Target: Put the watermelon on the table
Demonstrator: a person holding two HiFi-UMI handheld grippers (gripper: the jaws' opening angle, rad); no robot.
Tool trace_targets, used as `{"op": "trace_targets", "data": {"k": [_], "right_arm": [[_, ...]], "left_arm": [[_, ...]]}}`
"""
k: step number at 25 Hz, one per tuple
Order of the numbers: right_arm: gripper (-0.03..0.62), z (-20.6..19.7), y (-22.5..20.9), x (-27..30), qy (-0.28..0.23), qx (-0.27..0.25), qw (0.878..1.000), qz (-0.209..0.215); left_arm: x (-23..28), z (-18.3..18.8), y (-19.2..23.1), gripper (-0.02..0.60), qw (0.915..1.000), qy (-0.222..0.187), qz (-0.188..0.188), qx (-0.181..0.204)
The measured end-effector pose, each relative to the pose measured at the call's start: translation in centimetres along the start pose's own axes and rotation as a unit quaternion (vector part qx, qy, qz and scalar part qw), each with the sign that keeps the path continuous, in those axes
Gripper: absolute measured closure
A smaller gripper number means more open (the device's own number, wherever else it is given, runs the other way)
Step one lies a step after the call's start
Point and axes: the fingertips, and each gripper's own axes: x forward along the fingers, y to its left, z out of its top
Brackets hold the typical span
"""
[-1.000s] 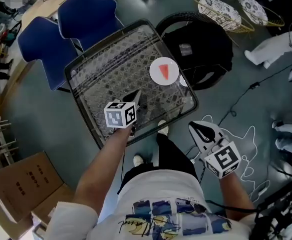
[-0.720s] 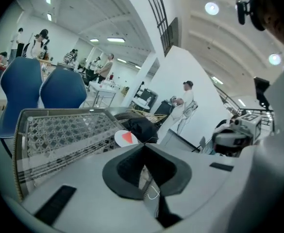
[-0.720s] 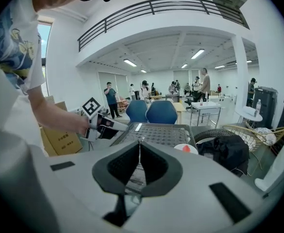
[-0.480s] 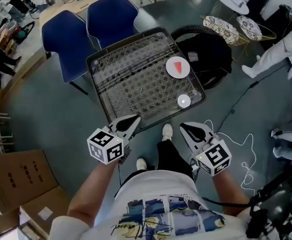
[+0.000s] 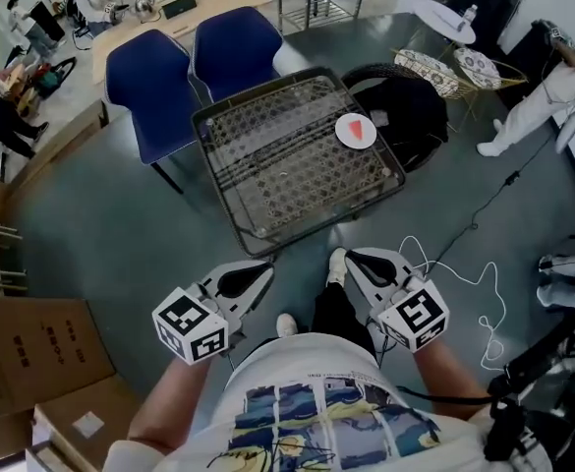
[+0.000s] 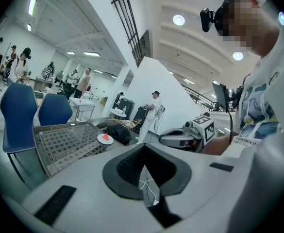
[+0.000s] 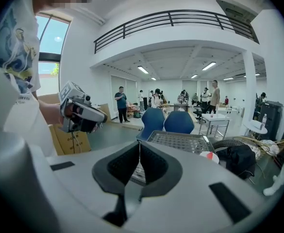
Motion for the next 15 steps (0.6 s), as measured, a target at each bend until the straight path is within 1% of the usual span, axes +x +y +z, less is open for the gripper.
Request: {"op": "trace_targets", "data": {"k": [3, 6, 10, 15], "right_arm": [[0.582, 0.5, 2.6, -1.1, -0.003, 0.001, 1.0, -0.001], [0.582, 0.4, 5.2, -1.6, 0.001, 0.0, 1.0, 0.011], [0.582, 0.9, 8.3, -2.0, 0.003, -0.027, 0.999, 0.025], [0.582, 1.8, 10.2, -3.4, -0.008, -0.045, 0.999, 0.027]], "left_arm": [[-2.0, 0.0, -2.0, 0.572, 0.9999, -0.008, -0.01, 0.006], [-3.2, 0.0, -3.5, 0.572, 0.9997, -0.019, -0.017, 0.004], [-4.2, 0.0, -5.2, 0.572, 0.9991, -0.029, -0.029, 0.012], [-5.1, -0.3, -7.3, 0.572, 0.9986, -0.029, -0.039, 0.019]]}}
